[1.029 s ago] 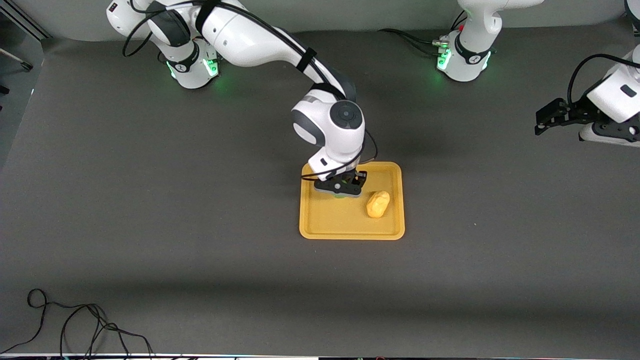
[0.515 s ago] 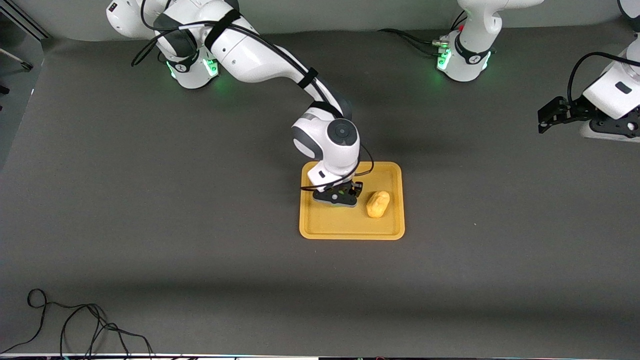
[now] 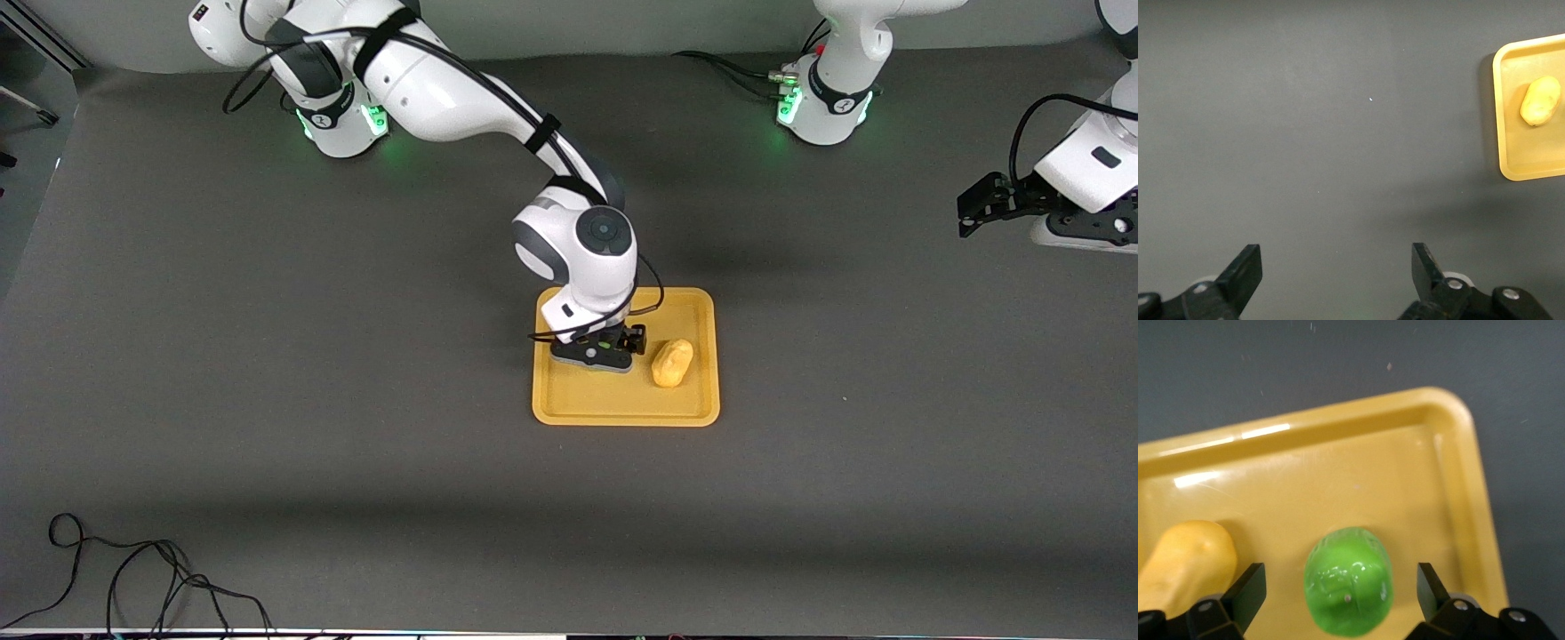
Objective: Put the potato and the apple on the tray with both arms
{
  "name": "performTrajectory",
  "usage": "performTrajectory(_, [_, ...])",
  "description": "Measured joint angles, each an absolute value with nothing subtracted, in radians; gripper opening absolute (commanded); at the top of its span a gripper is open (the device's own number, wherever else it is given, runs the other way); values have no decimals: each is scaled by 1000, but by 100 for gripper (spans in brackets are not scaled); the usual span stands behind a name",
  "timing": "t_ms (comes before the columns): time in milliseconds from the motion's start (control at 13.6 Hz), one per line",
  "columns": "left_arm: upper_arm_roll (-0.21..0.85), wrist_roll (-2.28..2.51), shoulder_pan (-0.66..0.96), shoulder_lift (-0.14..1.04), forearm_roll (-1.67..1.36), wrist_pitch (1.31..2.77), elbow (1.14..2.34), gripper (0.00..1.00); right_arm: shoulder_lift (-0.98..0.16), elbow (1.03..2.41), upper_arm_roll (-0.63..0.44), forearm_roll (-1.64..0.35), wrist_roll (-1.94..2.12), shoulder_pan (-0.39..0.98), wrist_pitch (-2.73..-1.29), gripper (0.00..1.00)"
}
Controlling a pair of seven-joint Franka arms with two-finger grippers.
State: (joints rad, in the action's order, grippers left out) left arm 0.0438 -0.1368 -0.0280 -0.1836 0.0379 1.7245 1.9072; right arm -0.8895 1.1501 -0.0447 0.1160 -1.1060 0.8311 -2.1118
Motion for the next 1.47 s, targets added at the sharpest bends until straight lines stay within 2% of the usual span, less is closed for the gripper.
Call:
performTrajectory(368, [44, -137, -28, -183, 39, 1724, 1912, 100, -652, 1133, -45, 107, -1084, 792, -1829, 100])
performTrajectory(662, [44, -137, -28, -183, 39, 1724, 1913, 100, -487, 1151, -47, 73, -857, 694, -1608, 100])
performTrajectory(882, [43, -137, -28, -183, 40, 1725, 1914, 100, -325, 1284, -60, 40, -633, 580, -1583, 100])
performTrajectory(1176, [42, -137, -29, -183, 40, 1725, 1914, 100, -131, 1480, -52, 12, -304, 344, -1583, 100])
performTrajectory(1471, [43, -137, -29, -183, 39, 1725, 1915, 100, -46, 1592, 29, -2, -82, 75, -1585, 100])
